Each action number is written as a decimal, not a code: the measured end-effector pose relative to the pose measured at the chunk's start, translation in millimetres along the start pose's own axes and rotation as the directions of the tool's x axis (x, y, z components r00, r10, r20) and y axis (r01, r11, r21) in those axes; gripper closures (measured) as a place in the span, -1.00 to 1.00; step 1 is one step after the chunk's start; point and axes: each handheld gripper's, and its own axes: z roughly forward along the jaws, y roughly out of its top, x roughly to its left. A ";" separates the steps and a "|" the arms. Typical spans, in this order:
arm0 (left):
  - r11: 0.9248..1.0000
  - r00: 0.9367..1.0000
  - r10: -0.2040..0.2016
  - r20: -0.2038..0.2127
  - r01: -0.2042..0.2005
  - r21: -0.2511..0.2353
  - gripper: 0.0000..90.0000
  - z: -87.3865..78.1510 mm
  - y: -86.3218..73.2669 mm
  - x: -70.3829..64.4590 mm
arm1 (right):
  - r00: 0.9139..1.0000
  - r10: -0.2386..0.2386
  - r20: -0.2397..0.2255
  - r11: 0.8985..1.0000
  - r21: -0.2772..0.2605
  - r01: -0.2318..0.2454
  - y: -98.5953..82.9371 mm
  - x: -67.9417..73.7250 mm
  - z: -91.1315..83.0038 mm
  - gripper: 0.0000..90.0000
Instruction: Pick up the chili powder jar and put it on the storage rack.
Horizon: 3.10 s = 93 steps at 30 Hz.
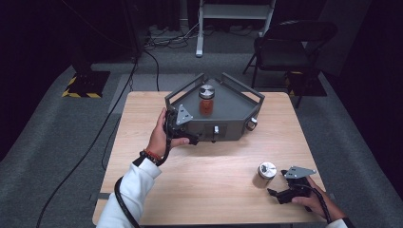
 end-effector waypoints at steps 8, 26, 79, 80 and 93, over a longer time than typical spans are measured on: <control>1.000 1.000 -0.019 0.008 0.019 -0.001 -0.98 -0.4 -22.3 -4.5 | 1.000 0.000 0.000 1.000 -0.001 0.000 -0.3 0.0 0.0 -1.00; 1.000 1.000 -0.023 0.010 0.023 0.002 -0.98 -4.7 -52.9 -18.3 | 1.000 0.000 0.000 1.000 0.000 0.000 0.0 0.0 0.0 -1.00; 0.971 0.996 -0.073 0.044 0.061 0.231 -0.98 -37.6 -115.1 -29.5 | 1.000 -0.001 -0.001 1.000 0.003 0.001 0.8 -0.2 0.1 -1.00; 0.969 0.997 -0.070 0.042 0.058 0.239 -0.98 -38.7 -115.8 -29.2 | 1.000 -0.001 -0.001 1.000 0.003 0.001 0.8 -0.2 0.1 -1.00; 0.949 0.999 -0.037 0.012 0.031 0.313 -0.97 -45.6 -124.2 -30.1 | 1.000 -0.002 -0.001 1.000 0.004 0.002 1.1 -0.3 0.1 -1.00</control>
